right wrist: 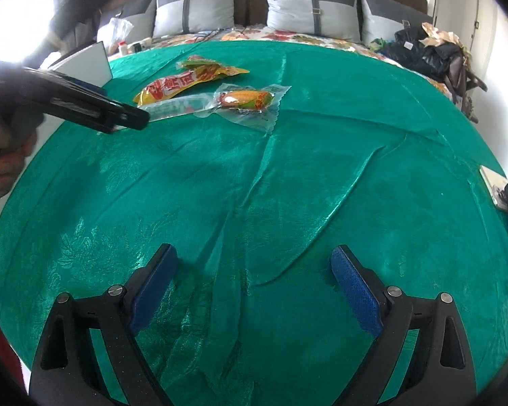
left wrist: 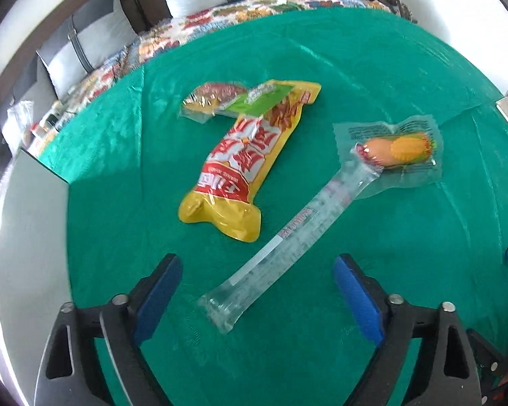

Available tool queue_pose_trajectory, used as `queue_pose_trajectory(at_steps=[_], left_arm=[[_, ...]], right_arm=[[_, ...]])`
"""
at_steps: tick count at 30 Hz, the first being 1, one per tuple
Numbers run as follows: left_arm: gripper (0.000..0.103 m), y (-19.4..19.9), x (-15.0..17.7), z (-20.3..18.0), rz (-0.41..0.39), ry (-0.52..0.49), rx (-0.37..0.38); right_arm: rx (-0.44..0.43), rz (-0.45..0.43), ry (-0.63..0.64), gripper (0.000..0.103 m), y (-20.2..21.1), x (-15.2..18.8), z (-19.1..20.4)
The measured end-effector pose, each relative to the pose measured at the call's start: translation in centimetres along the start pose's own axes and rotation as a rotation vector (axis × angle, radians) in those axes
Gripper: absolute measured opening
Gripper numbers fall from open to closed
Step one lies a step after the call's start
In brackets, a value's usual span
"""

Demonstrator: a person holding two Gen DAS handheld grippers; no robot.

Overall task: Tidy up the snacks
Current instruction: 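Grasp the clear tube-shaped packet with the left gripper, then grasp the vacuum-packed corn cob with the right gripper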

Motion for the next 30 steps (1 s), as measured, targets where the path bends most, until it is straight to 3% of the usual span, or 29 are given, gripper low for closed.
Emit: queue_pose_trajectory(at_steps=[1, 2, 4, 6, 7, 14, 15, 17, 19, 21, 24, 26, 27, 30], left_arm=[[0.068, 0.0, 0.0, -0.1, 0.002, 0.028, 0.059], [0.061, 0.1, 0.2, -0.1, 0.006, 0.061, 0.108], [0.038, 0.6, 0.9, 0.5, 0.001, 0.099, 0.122], [0.024, 1.5, 2.4, 0.4, 0.015, 0.125, 0.172], [0.02, 2.2, 3.6, 0.4, 0.029, 0.147, 0.198], [0.02, 5.7, 11.2, 0.4, 0.047, 0.23, 0.195], [0.021, 6.2, 11.7, 0.4, 0.037, 0.234, 0.187], [0.037, 6.6, 12.1, 0.3, 0.008, 0.24, 0.147], [0.087, 6.3, 11.8, 0.8, -0.013, 0.266, 0.11], [0.091, 6.0, 11.7, 1.1, -0.068, 0.277, 0.067], [0.094, 4.2, 11.2, 2.2, -0.047, 0.298, -0.006], [0.097, 4.1, 10.9, 3.3, -0.087, 0.332, -0.019], [0.103, 3.8, 10.9, 3.7, -0.091, 0.344, -0.026], [0.103, 3.7, 10.9, 4.5, -0.15, 0.354, -0.033]], right_arm=[[0.0, 0.0, 0.0, 0.095, 0.0, 0.0, 0.1], [-0.002, 0.001, 0.001, 0.095, -0.1, -0.1, 0.1], [-0.005, 0.002, 0.005, 0.096, -0.3, -0.2, 0.2], [-0.007, 0.003, 0.009, 0.097, -0.5, -0.3, 0.3], [-0.008, 0.003, 0.009, 0.097, -0.5, -0.3, 0.4], [-0.008, 0.003, 0.01, 0.097, -0.6, -0.3, 0.3], [-0.008, 0.002, 0.01, 0.097, -0.6, -0.3, 0.4], [-0.008, 0.002, 0.01, 0.097, -0.6, -0.3, 0.4], [-0.008, 0.003, 0.01, 0.097, -0.6, -0.3, 0.4], [-0.008, 0.002, 0.011, 0.097, -0.6, -0.3, 0.4], [-0.009, 0.001, 0.01, 0.097, -0.4, -0.3, 0.2], [-0.009, 0.001, 0.01, 0.097, -0.5, -0.3, 0.3], [-0.009, 0.002, 0.01, 0.097, -0.5, -0.3, 0.2], [-0.008, 0.002, 0.01, 0.097, -0.4, -0.3, 0.2]])
Point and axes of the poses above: each gripper's, at about its wrist camera, not at the fingertips, and y roughly against the way its jaws point, z to its left, x to its underside, the point moved 9 cm from there along -y, roughly the way its jaws point, and after that the axes turned 5 degrees about y, right-handed, at the moved point
